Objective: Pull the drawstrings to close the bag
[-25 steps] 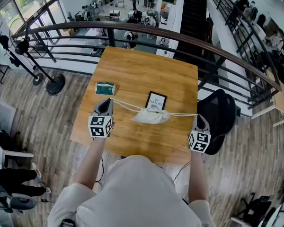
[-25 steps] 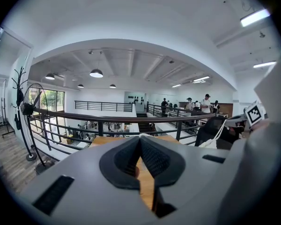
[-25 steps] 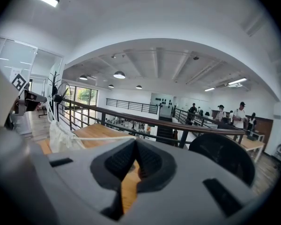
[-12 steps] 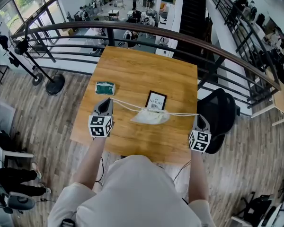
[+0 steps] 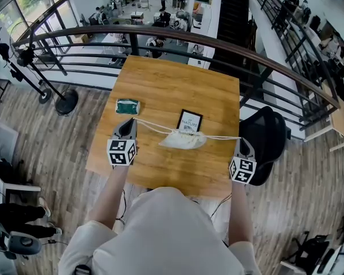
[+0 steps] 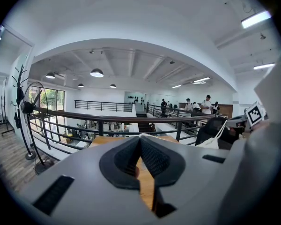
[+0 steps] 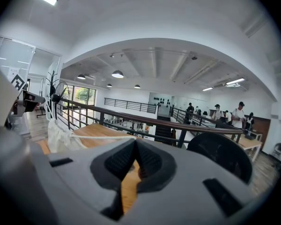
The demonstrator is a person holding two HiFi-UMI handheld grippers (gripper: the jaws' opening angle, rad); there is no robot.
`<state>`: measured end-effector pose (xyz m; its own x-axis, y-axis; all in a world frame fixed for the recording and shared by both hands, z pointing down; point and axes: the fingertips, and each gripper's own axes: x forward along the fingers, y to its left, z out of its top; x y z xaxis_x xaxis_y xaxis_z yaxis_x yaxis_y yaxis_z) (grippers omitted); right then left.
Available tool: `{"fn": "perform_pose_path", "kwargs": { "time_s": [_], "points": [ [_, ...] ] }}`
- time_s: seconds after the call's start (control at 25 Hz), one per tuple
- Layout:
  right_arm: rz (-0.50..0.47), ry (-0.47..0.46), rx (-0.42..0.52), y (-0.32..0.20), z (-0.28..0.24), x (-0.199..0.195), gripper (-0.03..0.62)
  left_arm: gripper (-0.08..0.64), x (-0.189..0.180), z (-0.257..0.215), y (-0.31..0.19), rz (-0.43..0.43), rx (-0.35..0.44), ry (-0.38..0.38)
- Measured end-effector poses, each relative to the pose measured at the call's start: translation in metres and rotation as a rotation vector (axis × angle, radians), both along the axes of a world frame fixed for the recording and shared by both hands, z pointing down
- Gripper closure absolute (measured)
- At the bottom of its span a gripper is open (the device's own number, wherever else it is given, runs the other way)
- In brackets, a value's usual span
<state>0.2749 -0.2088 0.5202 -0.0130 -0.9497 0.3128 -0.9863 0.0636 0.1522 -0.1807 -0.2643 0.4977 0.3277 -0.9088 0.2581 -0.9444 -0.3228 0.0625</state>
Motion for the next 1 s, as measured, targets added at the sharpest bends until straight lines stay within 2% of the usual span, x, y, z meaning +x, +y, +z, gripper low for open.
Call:
{"fn": "perform_pose_path", "kwargs": {
  "time_s": [1.0],
  "points": [
    [-0.002, 0.006, -0.001, -0.0023, -0.0001, -0.0048, 0.589, 0.565, -0.0043, 0.0032, -0.0014, -0.002, 0.001, 0.011]
  ]
}}
